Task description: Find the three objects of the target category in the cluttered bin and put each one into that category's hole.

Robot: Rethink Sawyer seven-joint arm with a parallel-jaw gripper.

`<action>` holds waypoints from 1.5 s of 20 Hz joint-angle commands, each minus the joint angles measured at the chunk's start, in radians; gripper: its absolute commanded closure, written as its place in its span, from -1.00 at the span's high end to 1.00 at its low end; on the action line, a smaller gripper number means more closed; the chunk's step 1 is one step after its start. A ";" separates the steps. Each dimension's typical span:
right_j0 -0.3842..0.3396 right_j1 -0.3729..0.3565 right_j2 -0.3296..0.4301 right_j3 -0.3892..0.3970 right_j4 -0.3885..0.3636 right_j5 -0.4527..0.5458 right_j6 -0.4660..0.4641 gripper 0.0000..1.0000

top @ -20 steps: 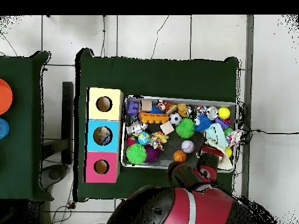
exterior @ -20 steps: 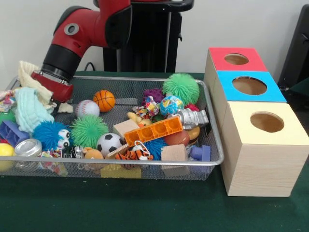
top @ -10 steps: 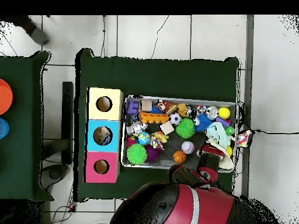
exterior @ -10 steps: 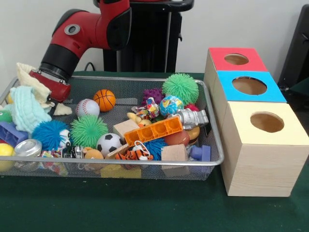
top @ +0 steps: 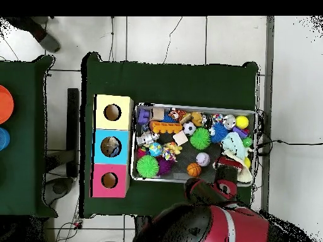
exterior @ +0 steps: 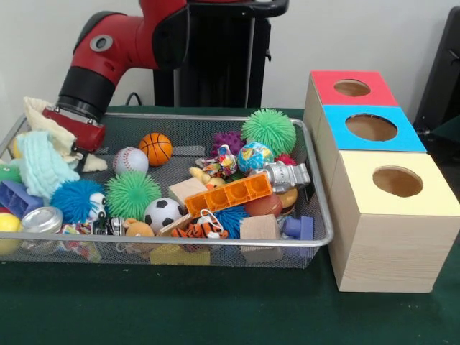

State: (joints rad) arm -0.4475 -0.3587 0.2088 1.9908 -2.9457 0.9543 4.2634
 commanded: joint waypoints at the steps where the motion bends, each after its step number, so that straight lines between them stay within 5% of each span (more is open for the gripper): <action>1: -0.112 -0.101 0.056 0.163 0.043 -0.387 -0.058 1.00; 7: -0.010 -0.226 -0.022 0.135 0.223 -0.636 -0.084 1.00; 17: -0.082 -0.252 0.035 0.144 0.249 -0.620 -0.185 1.00; 23: 0.077 -0.284 -0.148 0.033 0.313 -0.879 -0.160 1.00; 25: 0.155 -0.284 -0.247 -0.037 0.302 -0.997 -0.108 1.00; 30: 0.248 -0.300 -0.342 -0.153 0.233 -1.235 0.004 1.00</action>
State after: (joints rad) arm -0.2730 -0.6392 0.0064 2.0264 -2.7010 0.0255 4.2634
